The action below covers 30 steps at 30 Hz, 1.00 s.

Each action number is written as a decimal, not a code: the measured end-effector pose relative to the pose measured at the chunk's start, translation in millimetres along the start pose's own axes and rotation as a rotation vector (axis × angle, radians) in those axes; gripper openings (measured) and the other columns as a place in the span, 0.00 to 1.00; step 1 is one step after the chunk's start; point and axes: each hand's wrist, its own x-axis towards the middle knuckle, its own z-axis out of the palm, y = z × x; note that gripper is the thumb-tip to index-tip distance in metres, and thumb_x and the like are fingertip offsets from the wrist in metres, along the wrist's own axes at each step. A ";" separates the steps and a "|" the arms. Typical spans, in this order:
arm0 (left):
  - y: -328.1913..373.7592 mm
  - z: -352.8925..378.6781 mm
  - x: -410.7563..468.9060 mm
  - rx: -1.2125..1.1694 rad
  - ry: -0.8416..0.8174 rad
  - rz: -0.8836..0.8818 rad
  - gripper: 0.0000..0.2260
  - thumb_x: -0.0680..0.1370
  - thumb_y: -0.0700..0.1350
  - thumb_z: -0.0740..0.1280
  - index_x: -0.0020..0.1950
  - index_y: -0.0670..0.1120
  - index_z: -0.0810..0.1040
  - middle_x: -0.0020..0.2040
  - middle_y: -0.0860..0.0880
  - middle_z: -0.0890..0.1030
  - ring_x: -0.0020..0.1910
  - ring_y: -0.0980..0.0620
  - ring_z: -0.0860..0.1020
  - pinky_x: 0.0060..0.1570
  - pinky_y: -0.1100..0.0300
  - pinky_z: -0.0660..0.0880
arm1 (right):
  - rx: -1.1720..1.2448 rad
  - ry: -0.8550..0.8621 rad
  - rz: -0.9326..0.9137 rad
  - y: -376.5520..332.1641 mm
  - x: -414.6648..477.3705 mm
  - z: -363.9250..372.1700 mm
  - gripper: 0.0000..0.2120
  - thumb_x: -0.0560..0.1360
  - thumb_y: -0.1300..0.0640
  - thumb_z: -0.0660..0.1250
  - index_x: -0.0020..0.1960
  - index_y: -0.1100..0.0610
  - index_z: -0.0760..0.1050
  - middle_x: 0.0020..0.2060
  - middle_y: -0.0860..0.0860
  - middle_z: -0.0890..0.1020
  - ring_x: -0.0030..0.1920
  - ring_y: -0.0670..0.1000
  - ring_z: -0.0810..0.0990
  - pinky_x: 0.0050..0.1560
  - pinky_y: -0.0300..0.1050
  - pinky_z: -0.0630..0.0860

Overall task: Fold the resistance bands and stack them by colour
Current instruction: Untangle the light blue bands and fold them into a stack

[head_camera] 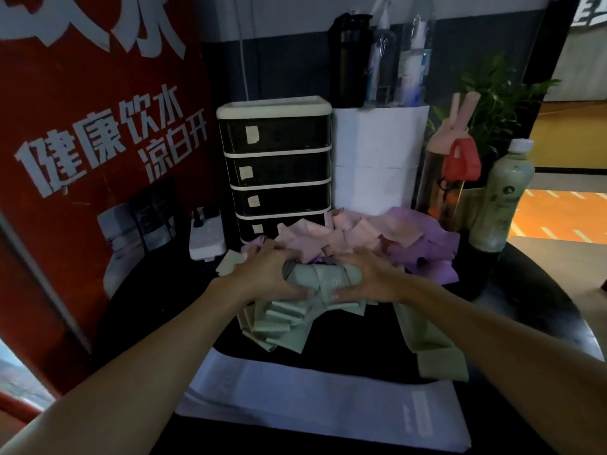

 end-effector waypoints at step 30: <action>40.0 -23.7 1.4 0.153 0.450 0.069 0.25 0.76 0.69 0.53 0.69 0.61 0.68 0.69 0.51 0.71 0.70 0.47 0.65 0.68 0.37 0.56 | 0.374 0.281 0.004 -3.9 -26.5 -22.8 0.23 0.73 0.47 0.73 0.64 0.49 0.71 0.45 0.50 0.79 0.38 0.46 0.77 0.39 0.39 0.72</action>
